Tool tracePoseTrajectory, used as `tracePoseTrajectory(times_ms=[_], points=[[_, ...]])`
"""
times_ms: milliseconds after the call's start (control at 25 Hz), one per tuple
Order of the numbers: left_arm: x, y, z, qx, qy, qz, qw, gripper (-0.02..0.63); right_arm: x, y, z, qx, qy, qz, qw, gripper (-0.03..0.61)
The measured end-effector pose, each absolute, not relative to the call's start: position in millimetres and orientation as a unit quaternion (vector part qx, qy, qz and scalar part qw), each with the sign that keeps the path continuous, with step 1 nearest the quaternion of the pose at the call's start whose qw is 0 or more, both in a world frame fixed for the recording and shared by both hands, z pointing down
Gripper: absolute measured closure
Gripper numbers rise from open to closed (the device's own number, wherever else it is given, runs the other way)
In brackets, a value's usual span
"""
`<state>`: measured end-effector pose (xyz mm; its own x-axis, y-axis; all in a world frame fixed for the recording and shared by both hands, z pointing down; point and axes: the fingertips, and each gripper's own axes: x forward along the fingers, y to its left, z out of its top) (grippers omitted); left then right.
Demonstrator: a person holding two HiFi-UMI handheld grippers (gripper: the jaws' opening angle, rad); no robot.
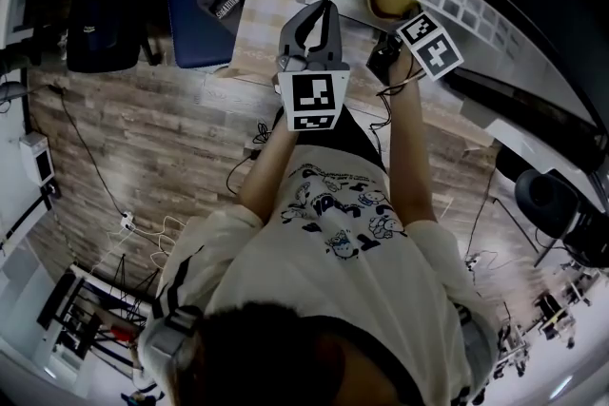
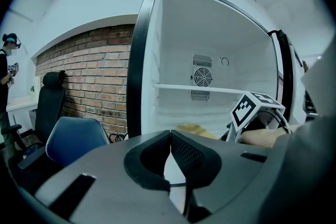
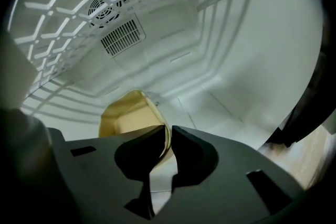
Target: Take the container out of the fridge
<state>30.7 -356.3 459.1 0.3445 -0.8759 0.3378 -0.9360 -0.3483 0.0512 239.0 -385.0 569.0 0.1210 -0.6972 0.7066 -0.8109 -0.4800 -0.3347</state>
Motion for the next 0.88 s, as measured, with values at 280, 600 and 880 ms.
tracePoseTrajectory(times_ms=[280,600,880], points=[[34,-352,456,0.815,-0.554,0.124,0.117,0.595,241,-372,568,0.749,-0.502,0.423,0.082,0.528],[38,-345,452,0.82,-0.548,0.119,0.115,0.595,242,-351,559,0.753,-0.511,0.403,0.095,0.528],[47,-337,447,0.829,-0.536,0.116,0.11,0.595,246,-330,551,0.756,-0.511,0.401,0.088,0.528]])
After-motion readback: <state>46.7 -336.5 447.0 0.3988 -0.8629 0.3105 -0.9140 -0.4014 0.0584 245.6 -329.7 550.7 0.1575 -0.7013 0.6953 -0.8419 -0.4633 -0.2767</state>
